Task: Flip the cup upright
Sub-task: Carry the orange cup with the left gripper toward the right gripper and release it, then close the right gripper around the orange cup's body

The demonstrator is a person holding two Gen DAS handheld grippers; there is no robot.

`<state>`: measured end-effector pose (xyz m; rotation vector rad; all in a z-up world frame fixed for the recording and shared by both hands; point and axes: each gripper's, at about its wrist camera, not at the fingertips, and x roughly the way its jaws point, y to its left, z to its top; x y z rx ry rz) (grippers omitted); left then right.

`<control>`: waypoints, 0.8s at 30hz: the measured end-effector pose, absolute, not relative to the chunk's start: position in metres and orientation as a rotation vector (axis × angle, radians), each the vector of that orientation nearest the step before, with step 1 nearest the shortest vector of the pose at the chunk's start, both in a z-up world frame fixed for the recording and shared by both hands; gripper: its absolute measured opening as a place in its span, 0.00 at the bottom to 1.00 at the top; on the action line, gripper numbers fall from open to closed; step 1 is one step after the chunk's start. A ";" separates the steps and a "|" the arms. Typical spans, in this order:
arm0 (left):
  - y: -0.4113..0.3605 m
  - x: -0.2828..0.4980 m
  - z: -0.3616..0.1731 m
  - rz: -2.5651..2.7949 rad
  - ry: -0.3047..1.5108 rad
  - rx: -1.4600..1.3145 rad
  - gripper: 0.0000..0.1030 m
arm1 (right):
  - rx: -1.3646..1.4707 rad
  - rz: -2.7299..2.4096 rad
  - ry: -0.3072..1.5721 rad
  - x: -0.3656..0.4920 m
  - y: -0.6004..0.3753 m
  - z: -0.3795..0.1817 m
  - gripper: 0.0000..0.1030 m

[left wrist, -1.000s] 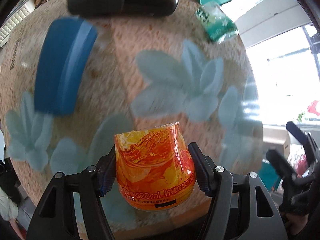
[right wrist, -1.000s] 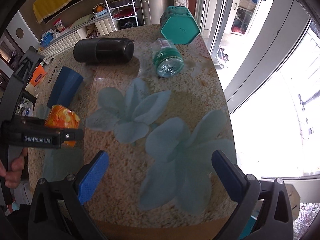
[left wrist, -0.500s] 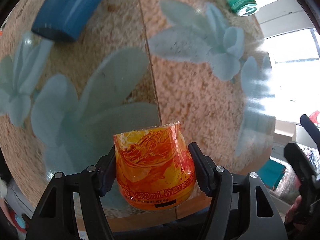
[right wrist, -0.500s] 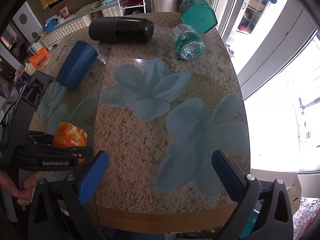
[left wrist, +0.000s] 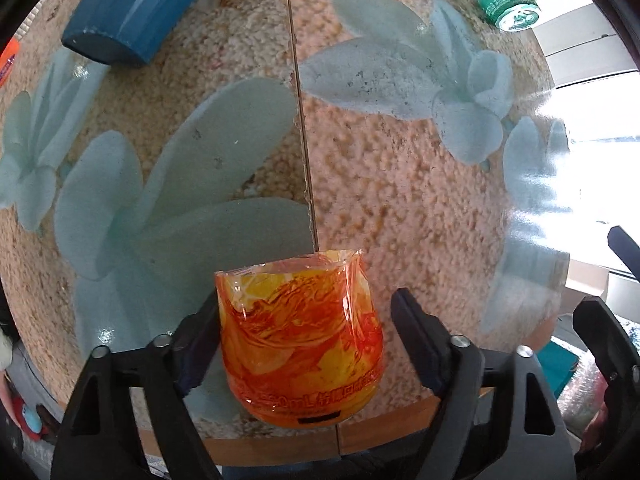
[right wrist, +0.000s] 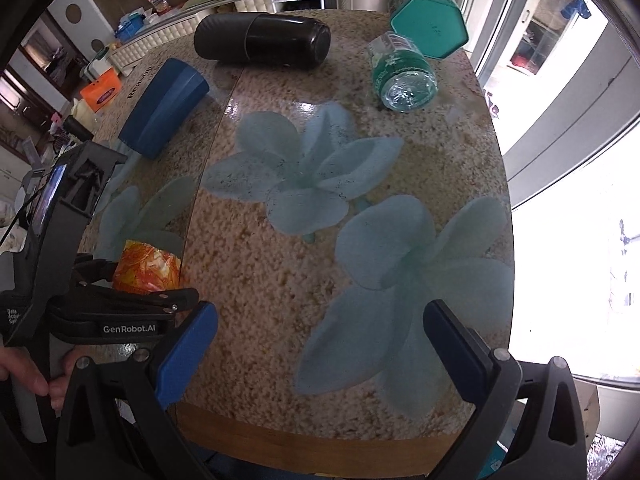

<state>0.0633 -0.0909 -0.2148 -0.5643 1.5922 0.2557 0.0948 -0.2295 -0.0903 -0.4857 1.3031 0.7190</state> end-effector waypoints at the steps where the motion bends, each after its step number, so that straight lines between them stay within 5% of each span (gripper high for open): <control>1: -0.092 0.062 -0.217 0.260 1.594 -0.566 0.84 | -0.486 0.728 1.302 0.095 -0.229 -0.091 1.00; 24: -0.061 0.000 -0.142 0.287 1.480 -0.398 0.92 | -0.440 0.824 1.280 0.089 -0.193 -0.070 1.00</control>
